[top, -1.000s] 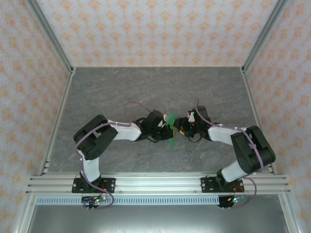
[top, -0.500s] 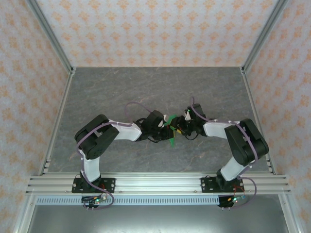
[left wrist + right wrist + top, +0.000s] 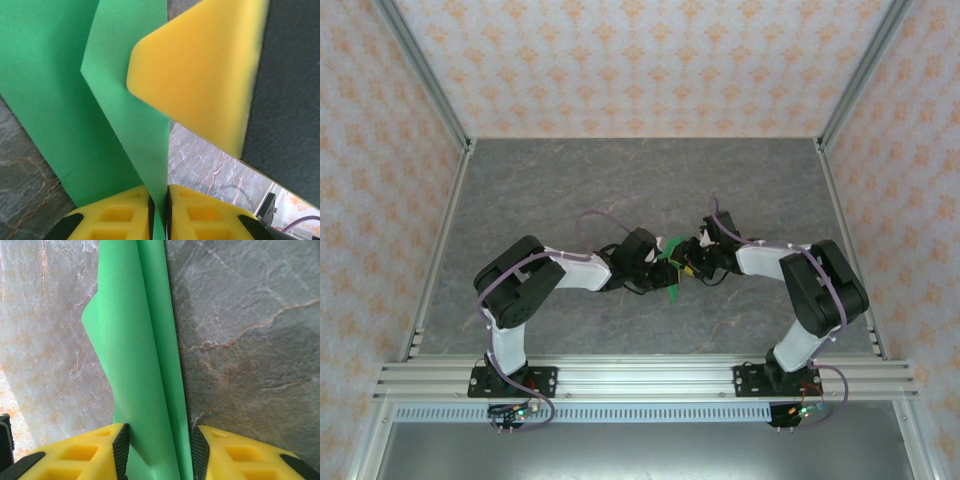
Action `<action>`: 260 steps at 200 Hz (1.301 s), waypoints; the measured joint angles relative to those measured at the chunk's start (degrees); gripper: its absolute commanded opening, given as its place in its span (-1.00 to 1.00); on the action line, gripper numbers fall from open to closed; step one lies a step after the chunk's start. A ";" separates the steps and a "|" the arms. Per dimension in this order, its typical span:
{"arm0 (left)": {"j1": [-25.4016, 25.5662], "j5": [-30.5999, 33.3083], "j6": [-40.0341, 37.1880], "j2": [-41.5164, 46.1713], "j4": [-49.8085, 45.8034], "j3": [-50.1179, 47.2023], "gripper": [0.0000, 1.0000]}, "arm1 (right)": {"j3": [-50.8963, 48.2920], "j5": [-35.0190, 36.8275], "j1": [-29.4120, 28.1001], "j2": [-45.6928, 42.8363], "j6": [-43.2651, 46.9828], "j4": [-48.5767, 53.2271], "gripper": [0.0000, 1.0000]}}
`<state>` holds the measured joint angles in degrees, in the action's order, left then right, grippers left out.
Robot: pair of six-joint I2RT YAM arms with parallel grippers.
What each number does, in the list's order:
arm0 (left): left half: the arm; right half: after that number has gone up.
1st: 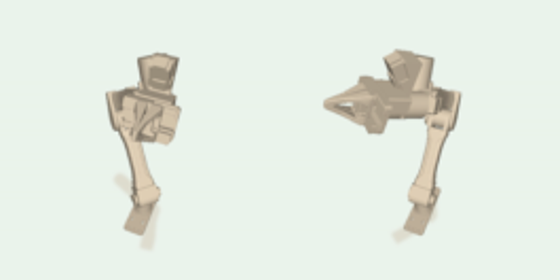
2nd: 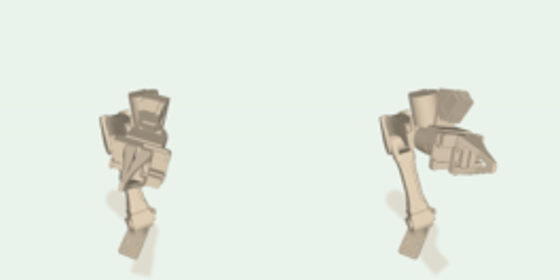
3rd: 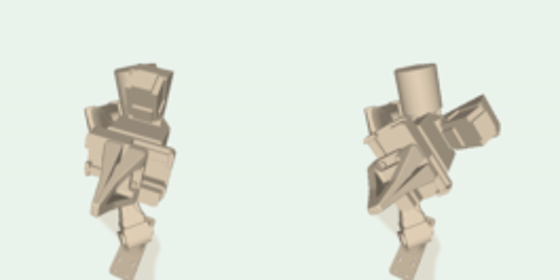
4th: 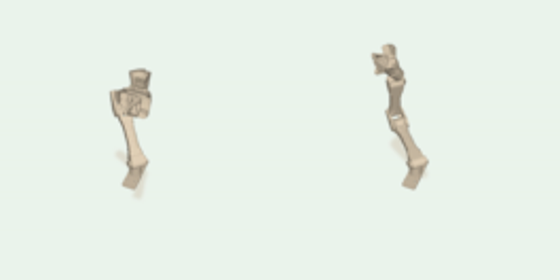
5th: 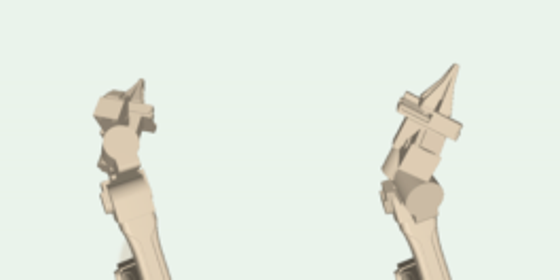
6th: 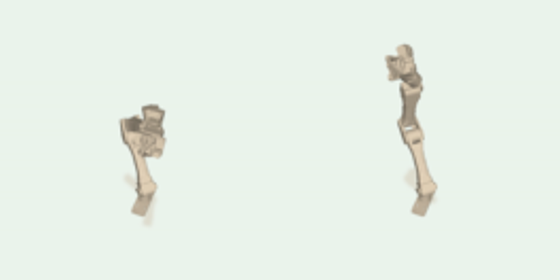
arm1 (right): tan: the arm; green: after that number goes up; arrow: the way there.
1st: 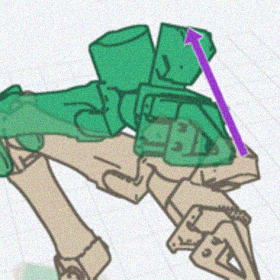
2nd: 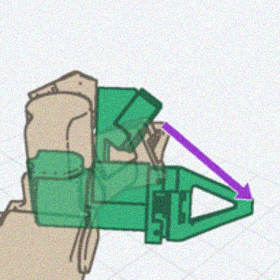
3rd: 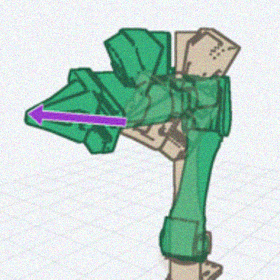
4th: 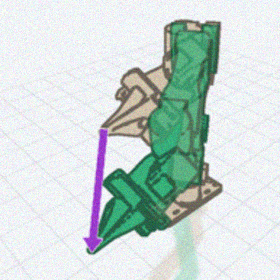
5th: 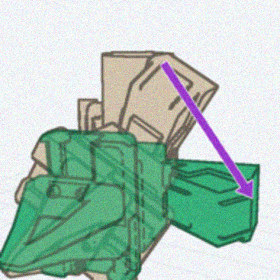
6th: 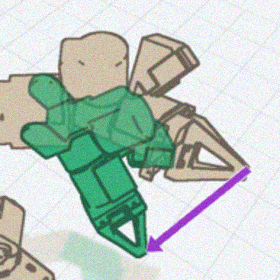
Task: Fold a paper plane with a square sheet of paper (fold left side to right side)
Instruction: Fold the wing for the fifth time at the center of the table.
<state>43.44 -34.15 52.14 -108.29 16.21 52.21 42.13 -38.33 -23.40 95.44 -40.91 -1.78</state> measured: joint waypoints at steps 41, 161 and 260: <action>0.00 -0.13 0.11 0.02 0.59 -0.87 -0.52 | 0.24 -0.02 0.00 0.24 0.02 0.31 -0.17; -9.86 -2.40 -0.57 13.35 -0.90 -6.64 -0.13 | 0.26 -0.09 0.04 0.31 0.11 0.39 -0.18; -11.19 -8.76 2.95 1.03 3.39 -1.31 -0.47 | 0.35 -0.20 0.04 0.31 0.22 0.50 -0.19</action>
<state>32.25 -42.92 55.09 -107.26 19.59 50.89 42.48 -38.52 -23.35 95.74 -40.69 -1.28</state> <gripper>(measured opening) 0.274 0.406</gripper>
